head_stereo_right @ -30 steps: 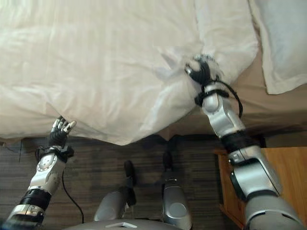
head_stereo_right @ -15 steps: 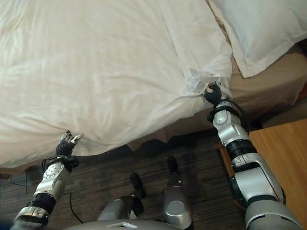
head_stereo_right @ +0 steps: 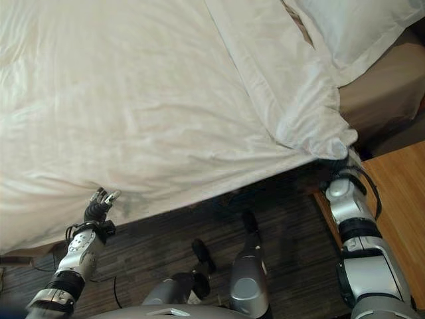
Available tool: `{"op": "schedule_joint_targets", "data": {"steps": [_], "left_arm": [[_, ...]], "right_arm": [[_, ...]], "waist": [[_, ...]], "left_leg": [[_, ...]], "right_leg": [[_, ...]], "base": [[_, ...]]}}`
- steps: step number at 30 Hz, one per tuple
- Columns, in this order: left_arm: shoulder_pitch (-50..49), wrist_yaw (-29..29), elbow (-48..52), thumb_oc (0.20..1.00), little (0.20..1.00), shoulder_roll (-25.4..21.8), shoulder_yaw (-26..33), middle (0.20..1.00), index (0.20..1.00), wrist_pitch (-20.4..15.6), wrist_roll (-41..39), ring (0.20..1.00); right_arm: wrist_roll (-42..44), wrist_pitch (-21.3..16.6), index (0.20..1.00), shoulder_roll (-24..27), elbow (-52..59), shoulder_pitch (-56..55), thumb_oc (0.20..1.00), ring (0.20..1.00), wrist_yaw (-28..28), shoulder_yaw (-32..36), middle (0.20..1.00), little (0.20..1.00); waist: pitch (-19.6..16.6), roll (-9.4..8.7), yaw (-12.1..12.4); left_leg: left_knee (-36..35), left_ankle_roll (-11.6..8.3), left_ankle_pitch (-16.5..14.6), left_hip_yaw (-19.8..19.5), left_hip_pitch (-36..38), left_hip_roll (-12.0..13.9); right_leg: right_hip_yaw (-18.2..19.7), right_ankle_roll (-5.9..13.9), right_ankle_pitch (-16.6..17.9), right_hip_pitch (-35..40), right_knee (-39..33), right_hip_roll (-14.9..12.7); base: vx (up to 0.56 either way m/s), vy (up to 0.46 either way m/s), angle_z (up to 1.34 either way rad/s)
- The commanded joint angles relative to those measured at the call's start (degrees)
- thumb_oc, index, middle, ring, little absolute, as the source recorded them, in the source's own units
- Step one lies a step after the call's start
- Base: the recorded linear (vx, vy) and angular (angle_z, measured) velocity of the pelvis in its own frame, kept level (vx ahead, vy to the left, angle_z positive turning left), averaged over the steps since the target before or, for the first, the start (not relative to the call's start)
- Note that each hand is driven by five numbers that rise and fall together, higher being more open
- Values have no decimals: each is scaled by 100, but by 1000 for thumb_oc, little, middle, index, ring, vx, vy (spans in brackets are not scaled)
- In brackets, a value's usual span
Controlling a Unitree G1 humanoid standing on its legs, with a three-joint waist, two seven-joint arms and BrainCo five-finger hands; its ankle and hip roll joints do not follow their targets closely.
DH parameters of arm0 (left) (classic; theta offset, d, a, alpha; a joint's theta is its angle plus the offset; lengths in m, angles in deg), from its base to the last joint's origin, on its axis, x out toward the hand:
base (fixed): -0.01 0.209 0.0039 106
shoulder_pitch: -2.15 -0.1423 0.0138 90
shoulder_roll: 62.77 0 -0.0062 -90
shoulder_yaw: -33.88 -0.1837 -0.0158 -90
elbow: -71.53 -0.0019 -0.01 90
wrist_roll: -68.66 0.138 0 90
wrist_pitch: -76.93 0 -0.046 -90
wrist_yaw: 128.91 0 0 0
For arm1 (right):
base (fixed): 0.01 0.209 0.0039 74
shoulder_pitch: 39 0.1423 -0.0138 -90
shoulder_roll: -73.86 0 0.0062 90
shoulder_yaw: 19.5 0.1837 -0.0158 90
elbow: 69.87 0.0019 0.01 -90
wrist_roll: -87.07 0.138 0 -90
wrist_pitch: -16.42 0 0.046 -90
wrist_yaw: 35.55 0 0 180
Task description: Making the bed.
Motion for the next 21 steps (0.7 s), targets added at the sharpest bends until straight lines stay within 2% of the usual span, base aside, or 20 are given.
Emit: {"op": "schedule_joint_targets", "data": {"steps": [1, 3, 4, 5, 7, 10, 11, 12, 14, 17, 20, 21], "left_arm": [[866, -401, 44, 1000, 1000, 653, -515, 1000, 1000, -44, 429, 1000], [664, -454, 163, 1000, 1000, 623, -493, 1000, 1000, 23, 481, 1000], [652, -452, 172, 1000, 1000, 616, -500, 1000, 1000, 27, 481, 1000], [493, -503, 313, 1000, 1000, 540, -457, 1000, 1000, 68, 477, 1000], [438, -520, 378, 1000, 1000, 508, -440, 1000, 1000, 88, 479, 1000], [257, -548, 527, 1000, 1000, 437, -334, 1000, 1000, 139, 487, 1000], [219, -530, 587, 1000, 1000, 413, -292, 1000, 1000, 134, 467, 1000], [177, -482, 712, 1000, 1000, 381, -247, 1000, 1000, 138, 476, 1000], [208, -444, 749, 1000, 1000, 426, -190, 1000, 1000, 175, 554, 1000], [291, -390, 838, 1000, 1000, 394, -92, 1000, 1000, 224, 646, 1000], [250, -442, 842, 1000, 1000, 382, -57, 1000, 1000, 230, 582, 1000], [101, -490, 870, 1000, 1000, 414, -74, 1000, 1000, 228, 523, 1000]], "right_arm": [[307, 46, 1000, -27, -725, -414, 1000, 1000, 112, -88, 1000, 1000], [456, 44, 1000, -302, -1313, -919, 1000, 1000, -11, 34, 1000, 1000], [457, 36, 1000, -308, -1319, -926, 1000, 1000, -10, 35, 1000, 1000], [571, 32, 1000, -368, -1483, -1142, 1000, 1000, -86, 117, 1000, 1000], [601, 9, 1000, -400, -1448, -1211, 1000, 1000, -108, 141, 1000, 1000], [870, -137, 1000, -397, -916, -1394, 1000, 1000, -121, 282, 1000, 1000], [1137, -245, 410, -300, -444, -1395, 410, 410, -10, 426, 410, 410], [1624, -427, 200, -248, 472, -1449, 200, 200, 150, 761, 200, 200], [2181, -719, 200, -419, 1471, -1535, 200, 200, 331, 1128, 200, 200], [3575, -1484, 200, -855, 2768, -1365, 200, 200, 350, 1600, 200, 200], [5159, -2339, 200, -1393, 3472, -869, 200, 200, -140, 1737, 200, 200], [5965, -2669, 200, -1625, 3750, -547, 200, 200, -404, 1677, 200, 200]], "waist": [[-219, -67, -377], [-237, -254, -266], [-240, -261, -263], [-247, -423, -187], [-258, -477, -156], [-305, -724, -98], [-318, -780, -94], [-345, -858, -119], [-390, -929, -147], [-491, -975, -199], [-589, -956, -169], [-636, -911, -116]], "left_leg": [[74, -341, -208, -148, 391, 338], [74, -331, -195, -219, 424, 392], [74, -331, -195, -219, 428, 390], [74, -328, -185, -254, 436, 435], [74, -323, -188, -258, 446, 447], [74, -332, -181, -235, 504, 530], [74, -335, -183, -223, 533, 546], [74, -348, -184, -186, 563, 587], [74, -351, -195, -157, 599, 621], [74, -367, -214, -121, 657, 667], [74, -382, -216, -132, 710, 688], [74, -393, -221, -138, 734, 694]], "right_leg": [[-189, 56, -361, 70, 104, 41], [-263, 27, -388, 163, 109, 68], [-263, 26, -389, 168, 108, 67], [-314, 14, -410, 226, 107, 98], [-317, 9, -412, 240, 107, 114], [-331, 10, -408, 307, 105, 172], [-327, 10, -402, 329, 105, 191], [-315, 11, -395, 335, 106, 221], [-301, 9, -390, 356, 103, 259], [-278, 9, -392, 379, 97, 308], [-292, 0, -405, 419, 90, 327], [-296, -6, -412, 436, 82, 326]], "base": [[-14, -48, 11], [-16, -66, 4], [-28, -81, 3], [-19, -51, 5], [-16, -41, -1], [0, -41, -6], [0, 0, 0], [40, 0, -1], [42, -10, -14], [39, -5, -4], [71, -8, -4], [49, -6, -6]]}}
